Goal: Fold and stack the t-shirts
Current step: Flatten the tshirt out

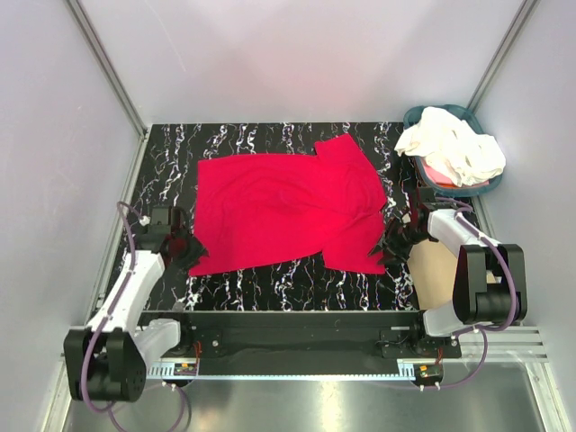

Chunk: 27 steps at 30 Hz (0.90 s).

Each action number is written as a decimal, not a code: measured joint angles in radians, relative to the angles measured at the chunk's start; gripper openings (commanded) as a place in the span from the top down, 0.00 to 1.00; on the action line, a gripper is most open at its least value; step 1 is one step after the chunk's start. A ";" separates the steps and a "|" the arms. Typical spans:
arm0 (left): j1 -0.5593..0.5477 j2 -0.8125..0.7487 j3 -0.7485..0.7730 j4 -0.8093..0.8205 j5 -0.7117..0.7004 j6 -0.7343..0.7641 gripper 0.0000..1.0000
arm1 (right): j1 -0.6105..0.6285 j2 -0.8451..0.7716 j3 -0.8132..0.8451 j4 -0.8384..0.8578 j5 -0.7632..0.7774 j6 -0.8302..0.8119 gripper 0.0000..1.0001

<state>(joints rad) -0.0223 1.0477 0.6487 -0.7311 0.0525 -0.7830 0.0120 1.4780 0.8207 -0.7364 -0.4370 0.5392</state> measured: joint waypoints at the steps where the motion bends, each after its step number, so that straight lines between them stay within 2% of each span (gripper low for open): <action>1: 0.000 -0.031 0.005 -0.014 -0.019 0.000 0.58 | 0.000 0.001 0.000 0.000 0.000 0.000 0.55; 3: 0.002 -0.043 0.025 -0.031 -0.052 0.001 0.58 | 0.000 0.008 0.000 0.001 -0.001 0.000 0.55; 6: 0.004 0.029 0.058 -0.024 -0.063 0.021 0.54 | 0.000 0.023 0.004 -0.002 0.003 0.000 0.54; 10: 0.003 0.225 0.138 0.016 0.005 0.079 0.54 | 0.000 0.042 0.032 -0.021 0.054 -0.006 0.53; 11: 0.003 0.315 0.194 0.040 0.035 0.101 0.57 | 0.000 0.049 0.043 -0.027 0.075 -0.008 0.54; 13: -0.003 0.396 0.253 0.057 0.061 0.120 0.59 | -0.001 0.059 0.059 -0.032 0.103 -0.012 0.58; 14: -0.003 0.435 0.283 0.074 0.074 0.129 0.60 | -0.002 0.062 0.063 -0.034 0.113 -0.012 0.68; 15: -0.007 0.483 0.327 0.083 0.086 0.140 0.61 | -0.002 0.068 0.067 -0.035 0.121 -0.017 0.92; 16: -0.010 0.522 0.367 0.097 0.099 0.148 0.61 | -0.002 0.073 0.070 -0.035 0.129 -0.023 1.00; 21: -0.014 0.646 0.508 0.155 0.156 0.155 0.62 | -0.002 0.140 0.087 -0.008 0.132 -0.006 1.00; 27: -0.015 0.723 0.562 0.174 0.180 0.158 0.63 | 0.027 0.210 0.113 0.025 0.156 0.026 1.00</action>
<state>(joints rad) -0.0372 1.7706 1.2110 -0.5568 0.2325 -0.6250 0.0395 1.6882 0.9333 -0.7113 -0.2813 0.5652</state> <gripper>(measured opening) 0.376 0.011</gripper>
